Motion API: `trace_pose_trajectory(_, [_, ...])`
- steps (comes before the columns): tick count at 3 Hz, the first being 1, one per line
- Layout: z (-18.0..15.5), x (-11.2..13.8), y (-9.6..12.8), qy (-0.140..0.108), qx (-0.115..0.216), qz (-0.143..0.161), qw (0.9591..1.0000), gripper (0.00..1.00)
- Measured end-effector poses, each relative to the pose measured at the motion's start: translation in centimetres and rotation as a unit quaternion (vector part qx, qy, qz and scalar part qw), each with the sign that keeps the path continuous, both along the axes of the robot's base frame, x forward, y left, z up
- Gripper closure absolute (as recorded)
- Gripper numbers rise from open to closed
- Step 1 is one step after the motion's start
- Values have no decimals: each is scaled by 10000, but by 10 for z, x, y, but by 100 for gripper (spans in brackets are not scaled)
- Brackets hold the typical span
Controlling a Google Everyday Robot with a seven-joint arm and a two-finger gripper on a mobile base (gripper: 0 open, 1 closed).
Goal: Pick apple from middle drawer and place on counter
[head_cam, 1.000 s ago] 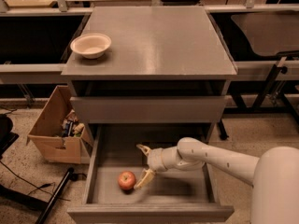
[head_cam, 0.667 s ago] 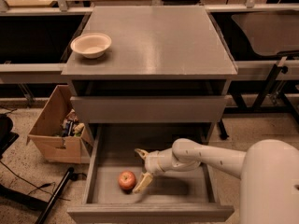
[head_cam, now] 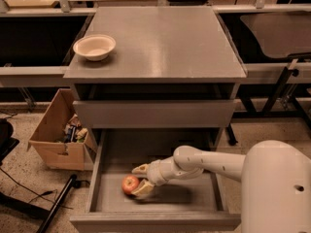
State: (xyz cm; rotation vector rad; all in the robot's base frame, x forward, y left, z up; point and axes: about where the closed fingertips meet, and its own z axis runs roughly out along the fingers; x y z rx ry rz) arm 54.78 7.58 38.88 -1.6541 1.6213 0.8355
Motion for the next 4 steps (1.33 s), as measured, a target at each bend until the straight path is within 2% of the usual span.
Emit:
trace_pose_trajectory(1, [2,-7,12,38,28,110,9999,65])
trace_pose_trajectory(2, [2,-8,13,40,30,117,9999,89])
trace_pose_trajectory(3, [2,-8,13,40,31,117,9999,100])
trace_pose_trajectory(4, [2,-8,13,46,42,121,9999,100])
